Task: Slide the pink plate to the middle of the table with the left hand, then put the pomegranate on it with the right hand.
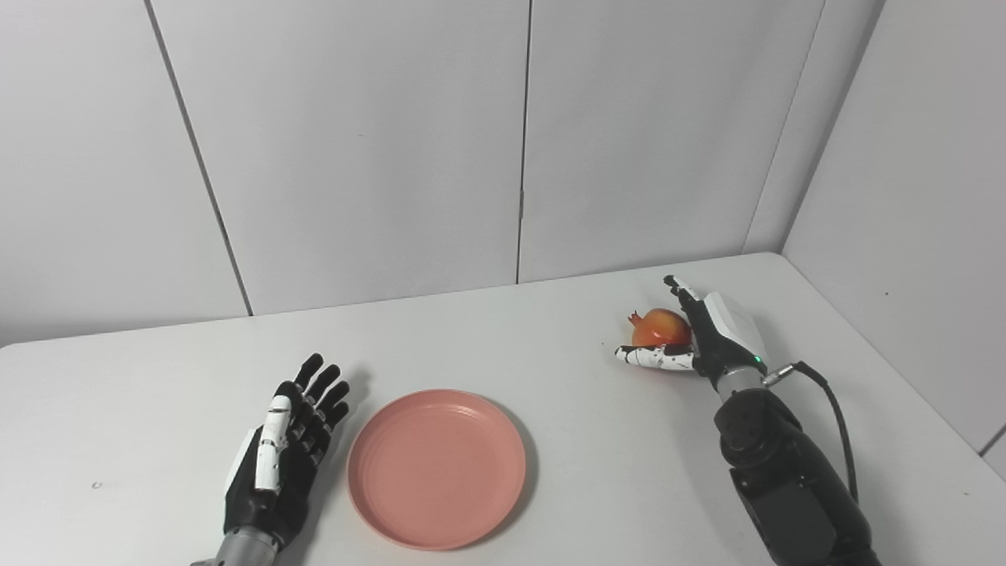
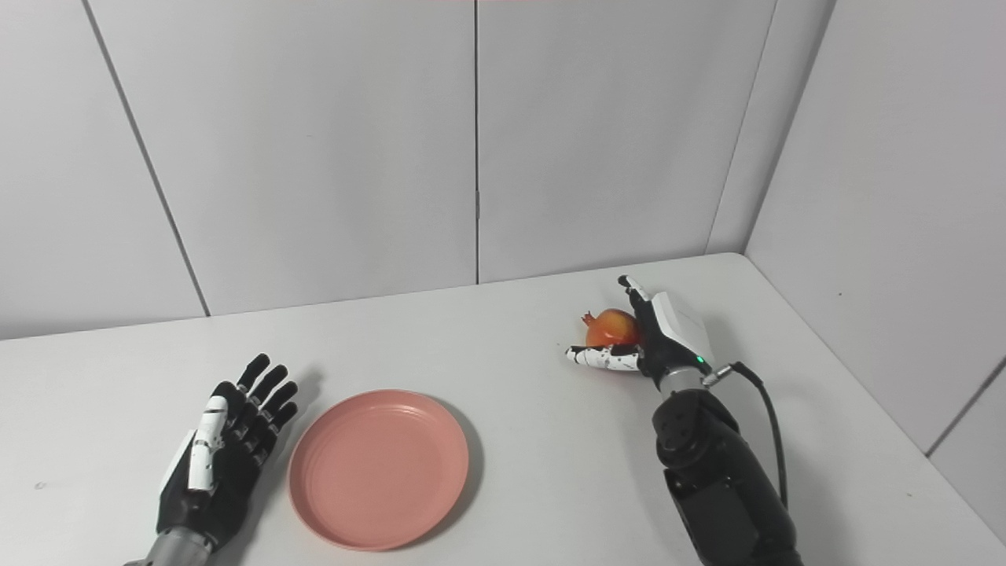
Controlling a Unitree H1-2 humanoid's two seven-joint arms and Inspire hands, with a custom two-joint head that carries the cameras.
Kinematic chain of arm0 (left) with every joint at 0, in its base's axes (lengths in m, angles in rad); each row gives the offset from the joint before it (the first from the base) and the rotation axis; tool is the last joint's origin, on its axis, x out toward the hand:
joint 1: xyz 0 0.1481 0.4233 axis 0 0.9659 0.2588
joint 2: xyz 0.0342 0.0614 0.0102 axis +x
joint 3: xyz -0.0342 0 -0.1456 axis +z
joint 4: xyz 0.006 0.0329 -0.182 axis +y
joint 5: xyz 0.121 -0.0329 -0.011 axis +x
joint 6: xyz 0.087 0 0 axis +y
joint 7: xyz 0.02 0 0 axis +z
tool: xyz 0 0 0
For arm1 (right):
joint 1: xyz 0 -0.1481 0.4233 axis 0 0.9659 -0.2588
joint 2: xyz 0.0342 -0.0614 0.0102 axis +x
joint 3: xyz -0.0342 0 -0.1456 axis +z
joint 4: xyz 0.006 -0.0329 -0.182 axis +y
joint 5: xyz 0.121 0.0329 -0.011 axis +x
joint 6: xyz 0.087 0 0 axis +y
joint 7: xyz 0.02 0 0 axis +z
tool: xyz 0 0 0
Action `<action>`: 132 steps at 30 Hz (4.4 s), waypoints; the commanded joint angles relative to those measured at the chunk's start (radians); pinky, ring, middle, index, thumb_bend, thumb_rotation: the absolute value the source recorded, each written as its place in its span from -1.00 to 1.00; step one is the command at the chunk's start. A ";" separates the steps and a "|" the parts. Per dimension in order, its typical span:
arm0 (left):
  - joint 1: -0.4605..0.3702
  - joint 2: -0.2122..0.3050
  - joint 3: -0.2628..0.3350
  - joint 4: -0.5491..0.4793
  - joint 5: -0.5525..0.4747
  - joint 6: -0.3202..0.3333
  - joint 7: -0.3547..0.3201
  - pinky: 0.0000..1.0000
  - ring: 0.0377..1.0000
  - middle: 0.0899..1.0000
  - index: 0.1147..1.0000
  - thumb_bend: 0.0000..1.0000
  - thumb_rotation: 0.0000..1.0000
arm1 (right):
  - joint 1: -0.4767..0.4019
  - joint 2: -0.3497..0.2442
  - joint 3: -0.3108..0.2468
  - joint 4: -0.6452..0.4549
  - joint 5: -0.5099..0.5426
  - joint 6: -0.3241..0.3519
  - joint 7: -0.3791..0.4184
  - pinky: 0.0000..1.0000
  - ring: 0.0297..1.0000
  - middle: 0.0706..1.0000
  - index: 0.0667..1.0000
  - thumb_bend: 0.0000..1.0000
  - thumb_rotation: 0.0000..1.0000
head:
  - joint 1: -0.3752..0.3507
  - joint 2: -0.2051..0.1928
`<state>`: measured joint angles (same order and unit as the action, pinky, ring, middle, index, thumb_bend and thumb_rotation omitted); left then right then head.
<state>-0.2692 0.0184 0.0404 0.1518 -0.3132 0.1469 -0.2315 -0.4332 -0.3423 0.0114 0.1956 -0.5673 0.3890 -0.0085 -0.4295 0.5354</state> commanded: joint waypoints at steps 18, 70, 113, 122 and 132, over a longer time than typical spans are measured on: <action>0.017 0.007 0.002 -0.001 0.004 0.036 0.011 0.93 0.87 0.88 0.84 -0.21 1.00 | -0.066 -0.046 0.027 0.029 0.006 -0.022 -0.024 0.52 0.70 0.76 0.75 0.84 -0.41 | 0.004 0.006; 0.021 -0.038 -0.032 -0.028 0.044 0.056 0.067 0.90 0.85 0.85 0.82 -0.19 1.00 | -0.066 0.015 0.149 -0.428 -0.078 0.003 0.039 -0.20 -0.07 0.02 -0.09 0.02 -0.75 | 0.128 0.008; 0.012 -0.155 -0.078 -0.038 0.167 0.041 0.197 0.83 0.82 0.82 0.77 -0.17 1.00 | -0.013 0.215 0.430 -0.284 -0.134 -0.169 0.134 -0.53 -0.40 -0.21 -0.09 0.02 -0.75 | 0.454 0.053; 0.013 -0.158 -0.077 -0.051 0.177 0.053 0.202 0.85 0.83 0.82 0.77 -0.16 1.00 | 0.024 0.208 0.450 -0.248 -0.168 -0.182 0.131 -0.51 -0.36 -0.18 -0.09 0.02 -0.75 | 0.450 0.065; 0.016 -0.150 -0.081 -0.055 0.175 0.050 0.195 0.82 0.80 0.80 0.76 -0.18 1.00 | 0.053 0.204 0.462 -0.224 -0.200 -0.204 0.109 -0.55 -0.40 -0.23 -0.09 0.02 -0.75 | 0.435 0.074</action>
<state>-0.2528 -0.1283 -0.0381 0.0973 -0.1462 0.1815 -0.0399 -0.3699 -0.1344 0.4732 -0.0182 -0.7571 0.2245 0.1163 0.0046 0.6105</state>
